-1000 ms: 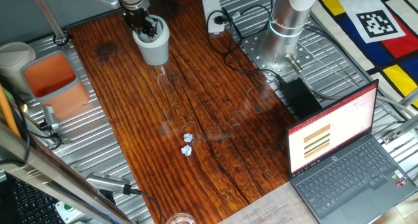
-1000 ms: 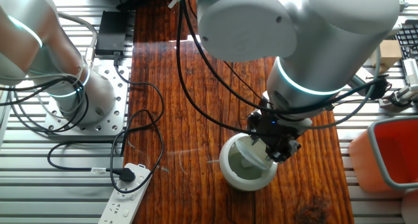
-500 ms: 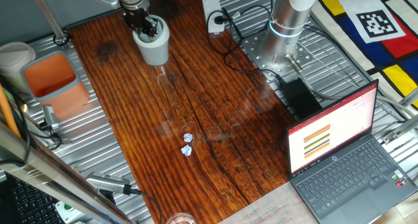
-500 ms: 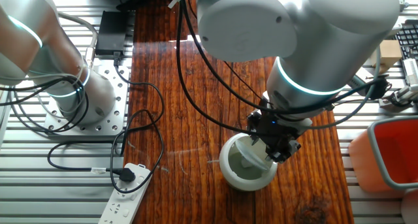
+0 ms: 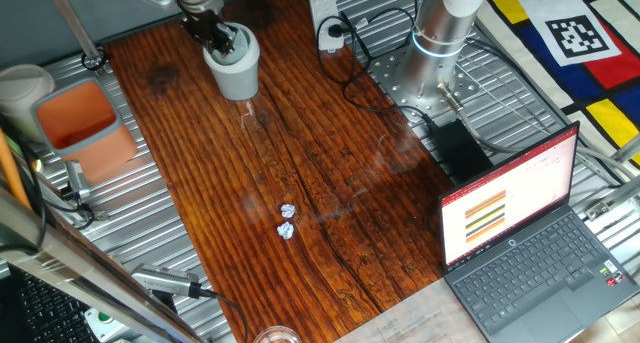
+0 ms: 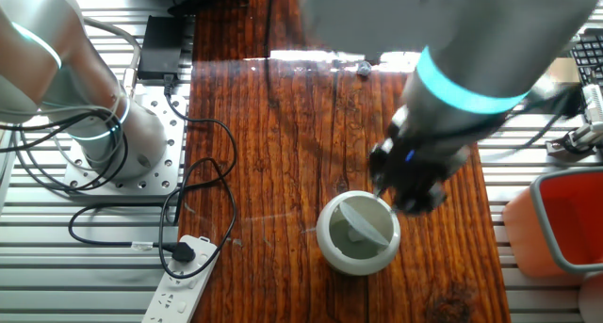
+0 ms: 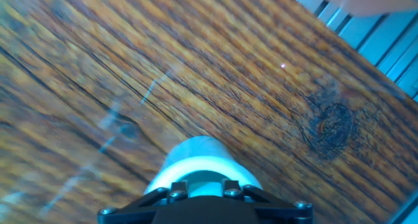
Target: Put the garbage in the trash can
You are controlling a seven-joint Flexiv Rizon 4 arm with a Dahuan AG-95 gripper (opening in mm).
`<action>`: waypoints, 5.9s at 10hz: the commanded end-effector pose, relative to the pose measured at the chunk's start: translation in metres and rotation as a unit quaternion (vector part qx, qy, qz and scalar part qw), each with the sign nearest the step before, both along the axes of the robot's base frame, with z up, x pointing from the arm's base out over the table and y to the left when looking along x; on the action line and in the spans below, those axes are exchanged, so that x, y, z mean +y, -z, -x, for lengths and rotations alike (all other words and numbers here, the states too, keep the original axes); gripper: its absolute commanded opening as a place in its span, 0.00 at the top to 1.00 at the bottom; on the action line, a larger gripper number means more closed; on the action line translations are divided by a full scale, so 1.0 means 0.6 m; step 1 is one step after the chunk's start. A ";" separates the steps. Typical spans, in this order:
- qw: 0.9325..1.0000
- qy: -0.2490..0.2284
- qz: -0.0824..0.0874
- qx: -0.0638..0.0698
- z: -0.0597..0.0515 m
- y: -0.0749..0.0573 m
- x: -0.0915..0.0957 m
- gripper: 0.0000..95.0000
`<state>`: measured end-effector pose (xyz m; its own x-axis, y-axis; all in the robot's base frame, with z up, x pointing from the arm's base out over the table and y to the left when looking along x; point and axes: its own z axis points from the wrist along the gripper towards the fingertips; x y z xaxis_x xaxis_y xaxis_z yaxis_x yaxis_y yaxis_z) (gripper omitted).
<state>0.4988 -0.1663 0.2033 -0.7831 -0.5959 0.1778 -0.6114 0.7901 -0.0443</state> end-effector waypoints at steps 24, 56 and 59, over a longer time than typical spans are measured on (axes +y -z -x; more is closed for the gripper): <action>0.999 0.001 -0.040 -0.010 -0.039 0.080 0.262 0.60; 0.997 -0.050 -0.059 -0.030 -0.034 0.217 0.437 1.00; 0.996 -0.085 -0.036 -0.019 -0.044 0.158 0.344 1.00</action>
